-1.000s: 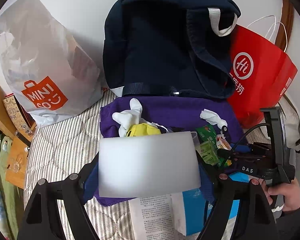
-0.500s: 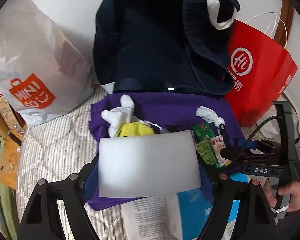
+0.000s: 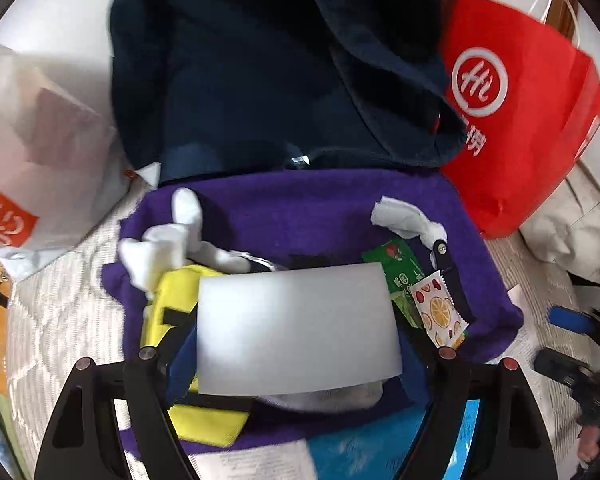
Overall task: Organize soft objects
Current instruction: 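Lower the white sponge onto the mesh bag on the towel and open the left gripper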
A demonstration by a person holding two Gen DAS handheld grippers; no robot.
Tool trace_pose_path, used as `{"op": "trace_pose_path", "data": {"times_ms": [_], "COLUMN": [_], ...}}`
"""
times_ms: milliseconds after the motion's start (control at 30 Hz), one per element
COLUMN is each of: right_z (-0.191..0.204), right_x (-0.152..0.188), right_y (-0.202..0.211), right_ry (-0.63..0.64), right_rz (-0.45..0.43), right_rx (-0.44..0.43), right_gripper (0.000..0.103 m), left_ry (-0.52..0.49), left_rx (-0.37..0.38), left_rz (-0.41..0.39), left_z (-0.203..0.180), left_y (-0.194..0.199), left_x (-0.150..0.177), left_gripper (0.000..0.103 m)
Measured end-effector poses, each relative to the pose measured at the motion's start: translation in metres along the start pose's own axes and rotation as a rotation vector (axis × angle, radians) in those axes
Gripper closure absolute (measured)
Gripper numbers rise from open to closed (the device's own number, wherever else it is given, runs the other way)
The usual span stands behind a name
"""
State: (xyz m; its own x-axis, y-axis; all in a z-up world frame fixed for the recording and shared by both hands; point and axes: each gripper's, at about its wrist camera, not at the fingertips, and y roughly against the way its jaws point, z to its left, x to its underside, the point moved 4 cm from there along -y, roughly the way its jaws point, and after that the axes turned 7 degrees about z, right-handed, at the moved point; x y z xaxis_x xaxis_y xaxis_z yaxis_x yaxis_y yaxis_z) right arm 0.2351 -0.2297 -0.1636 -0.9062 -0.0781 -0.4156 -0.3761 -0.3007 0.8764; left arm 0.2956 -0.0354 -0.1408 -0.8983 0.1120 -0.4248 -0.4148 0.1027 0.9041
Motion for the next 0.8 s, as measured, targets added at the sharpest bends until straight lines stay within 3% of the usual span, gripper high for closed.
{"op": "trace_pose_path", "data": {"times_ms": [400,600,800], "right_z": [-0.027,-0.026,-0.019], "right_x": [0.040,0.052,0.059], "right_y": [0.035,0.034,0.034], "right_ry": [-0.065,-0.077,-0.071], "right_rz": [-0.008,-0.002,0.005], "right_rx": [-0.003,-0.025,-0.041], "right_gripper": [0.021,0.021,0.021], "left_ry": [-0.069,-0.074,-0.049], "left_rx": [-0.059,-0.006,-0.006], "left_rz": [0.062,0.122,0.107], "left_z": [-0.027,-0.035,-0.031], "left_y": [-0.042,-0.048,-0.031], "left_x": [-0.014,-0.009,-0.003], "left_gripper": [0.020,0.013,0.007]}}
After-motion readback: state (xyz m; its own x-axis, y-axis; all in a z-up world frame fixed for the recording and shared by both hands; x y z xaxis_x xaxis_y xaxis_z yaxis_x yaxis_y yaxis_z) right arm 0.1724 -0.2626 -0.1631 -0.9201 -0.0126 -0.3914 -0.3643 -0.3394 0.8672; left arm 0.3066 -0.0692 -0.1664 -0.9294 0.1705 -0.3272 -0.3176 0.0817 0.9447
